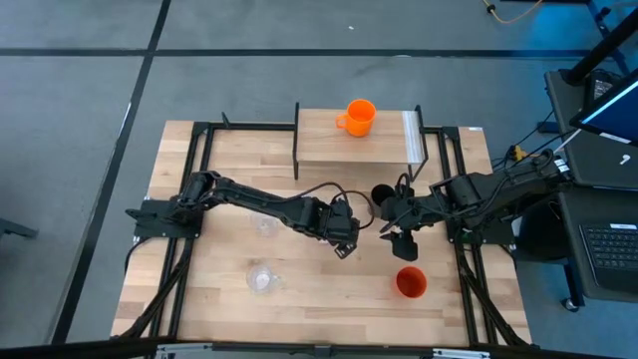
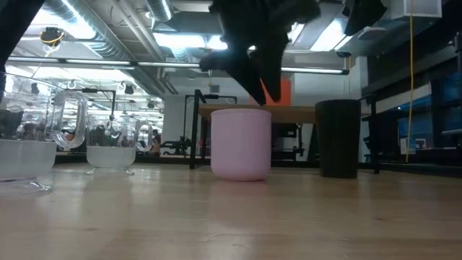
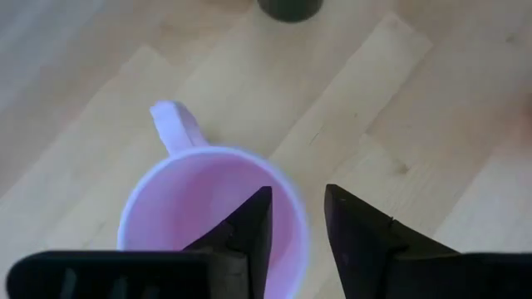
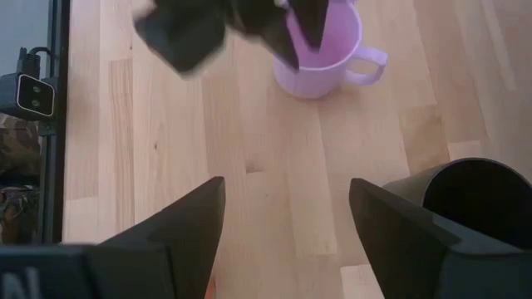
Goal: Stack small to large cups/mugs on shelf
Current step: Put the purple mug on the shelf
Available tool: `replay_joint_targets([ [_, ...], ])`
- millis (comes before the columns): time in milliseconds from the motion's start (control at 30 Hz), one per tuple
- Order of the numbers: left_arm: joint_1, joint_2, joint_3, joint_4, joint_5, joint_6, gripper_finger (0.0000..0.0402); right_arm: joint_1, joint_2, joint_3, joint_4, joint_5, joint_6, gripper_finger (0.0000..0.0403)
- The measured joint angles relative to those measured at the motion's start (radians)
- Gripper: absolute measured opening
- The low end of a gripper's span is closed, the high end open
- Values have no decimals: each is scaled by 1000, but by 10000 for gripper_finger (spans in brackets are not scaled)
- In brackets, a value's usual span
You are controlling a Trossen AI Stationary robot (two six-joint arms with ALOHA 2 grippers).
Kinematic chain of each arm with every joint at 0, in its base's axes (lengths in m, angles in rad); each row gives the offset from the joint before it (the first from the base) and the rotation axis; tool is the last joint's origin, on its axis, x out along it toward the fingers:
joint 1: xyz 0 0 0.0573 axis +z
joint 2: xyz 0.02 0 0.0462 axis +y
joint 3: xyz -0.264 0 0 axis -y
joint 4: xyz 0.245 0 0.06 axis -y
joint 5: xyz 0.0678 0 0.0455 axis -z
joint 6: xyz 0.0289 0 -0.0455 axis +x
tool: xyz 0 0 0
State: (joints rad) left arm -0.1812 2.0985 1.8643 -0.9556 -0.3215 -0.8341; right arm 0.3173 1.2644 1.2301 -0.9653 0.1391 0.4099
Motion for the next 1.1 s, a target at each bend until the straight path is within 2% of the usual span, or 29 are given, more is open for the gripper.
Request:
replay_joint_targets([
  [200,-35,-12,129,-235,-26,157,102,1,0,0,1,0,6,259],
  [400,-100,-55,202,-379,-106,312,102,1,0,-10,56,0,26,259],
  [467,-120,-90,202,-487,-154,313,102,1,1,-22,108,0,33,259],
  [567,-141,-155,200,-625,-228,223,102,5,10,-46,223,0,26,259],
  [733,-173,-321,139,-584,-281,227,102,6,66,-87,457,-13,-51,259],
  [833,-195,-401,93,-609,-353,173,102,-2,145,-79,546,-25,-101,259],
  [933,-203,-482,36,-607,-409,140,102,-24,242,-44,583,-26,-149,259],
  [1100,-202,-578,-86,-600,-428,97,102,-63,405,35,593,7,-149,259],
])
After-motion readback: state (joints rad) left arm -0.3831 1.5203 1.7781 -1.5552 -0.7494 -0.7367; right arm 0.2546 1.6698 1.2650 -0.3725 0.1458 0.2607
